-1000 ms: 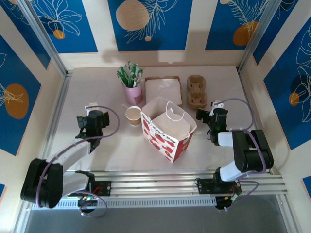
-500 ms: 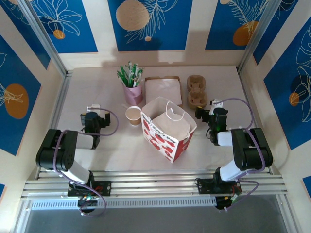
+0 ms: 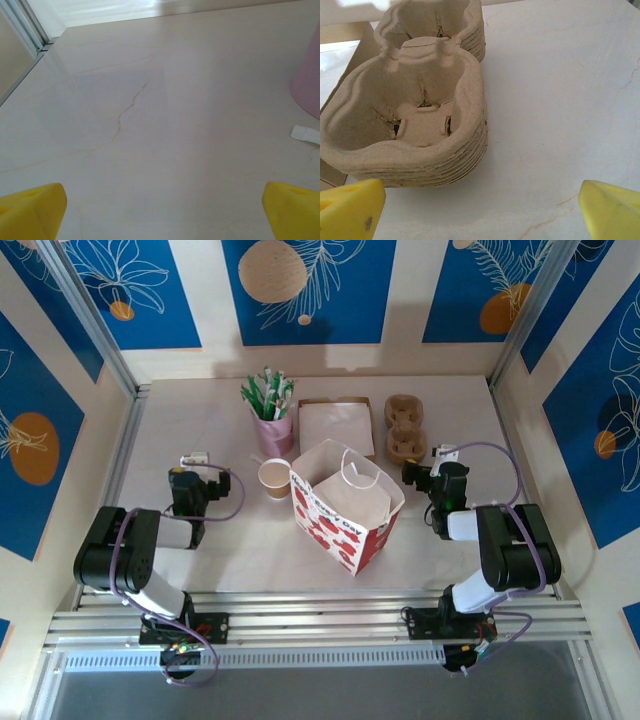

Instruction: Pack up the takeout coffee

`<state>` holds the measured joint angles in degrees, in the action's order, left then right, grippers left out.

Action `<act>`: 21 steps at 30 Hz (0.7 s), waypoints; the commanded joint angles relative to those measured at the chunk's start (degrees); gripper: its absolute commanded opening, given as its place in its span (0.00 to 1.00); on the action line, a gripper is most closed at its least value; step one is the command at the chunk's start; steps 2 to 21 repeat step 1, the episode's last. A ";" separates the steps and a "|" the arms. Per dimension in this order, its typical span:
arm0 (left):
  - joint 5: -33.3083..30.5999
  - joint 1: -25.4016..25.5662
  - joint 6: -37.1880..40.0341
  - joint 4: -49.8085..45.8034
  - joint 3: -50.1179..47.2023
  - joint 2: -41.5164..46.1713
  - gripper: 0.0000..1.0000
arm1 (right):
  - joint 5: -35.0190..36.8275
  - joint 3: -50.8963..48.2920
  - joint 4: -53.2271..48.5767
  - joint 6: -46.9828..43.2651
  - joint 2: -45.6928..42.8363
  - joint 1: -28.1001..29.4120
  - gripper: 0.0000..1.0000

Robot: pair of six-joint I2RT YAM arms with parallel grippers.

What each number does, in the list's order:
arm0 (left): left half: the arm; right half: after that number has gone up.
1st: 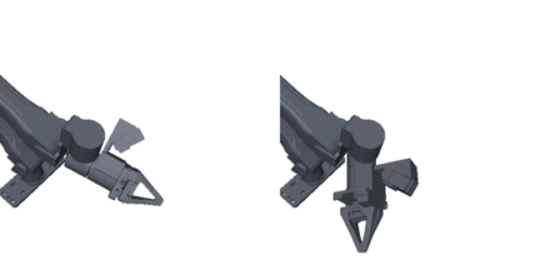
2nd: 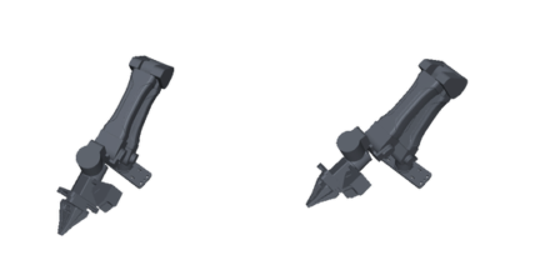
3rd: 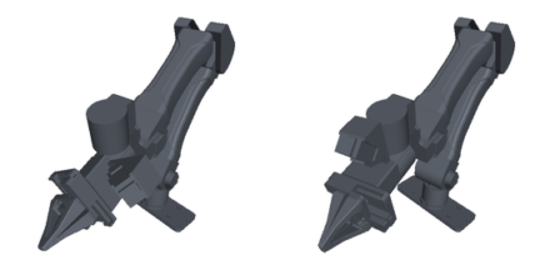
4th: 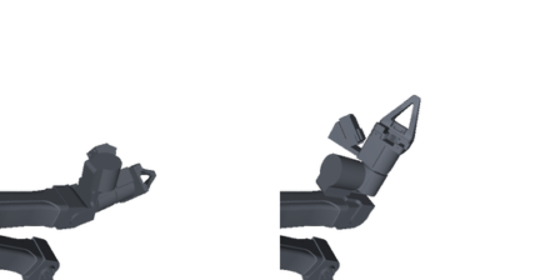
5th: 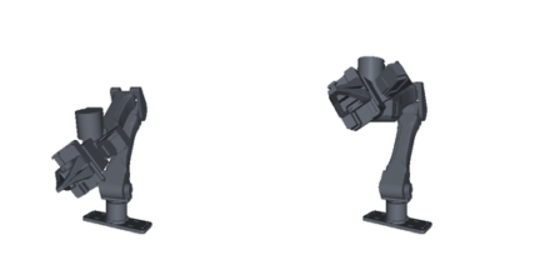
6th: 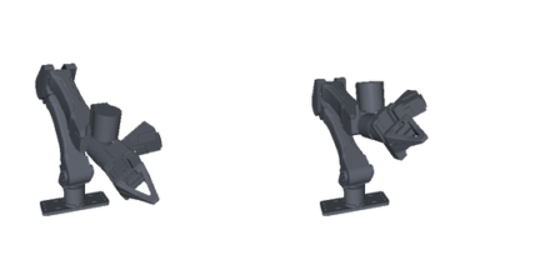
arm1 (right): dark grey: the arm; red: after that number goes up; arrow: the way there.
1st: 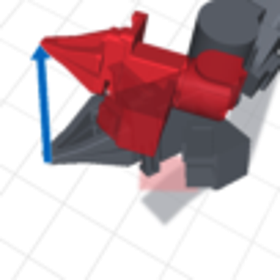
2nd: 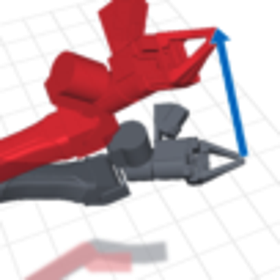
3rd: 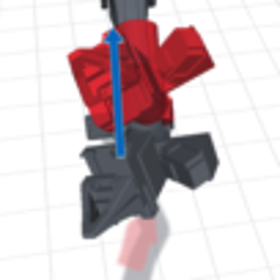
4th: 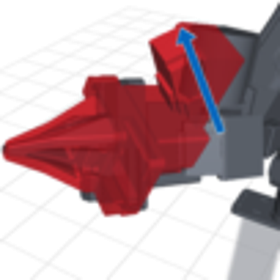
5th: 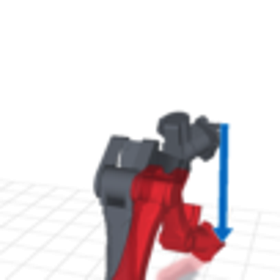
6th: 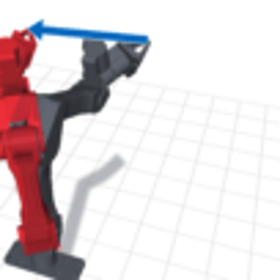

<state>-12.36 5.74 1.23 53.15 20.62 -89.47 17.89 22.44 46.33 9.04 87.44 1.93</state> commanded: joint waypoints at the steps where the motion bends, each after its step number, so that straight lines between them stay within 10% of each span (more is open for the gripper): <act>1: 1.85 -0.21 1.01 2.08 0.05 -0.02 1.00 | -0.21 -0.03 2.66 -0.86 -0.21 0.31 0.99; 21: 1.85 -0.21 1.01 2.08 0.05 -0.02 1.00 | -0.21 -0.03 2.66 -0.86 -0.21 0.31 0.99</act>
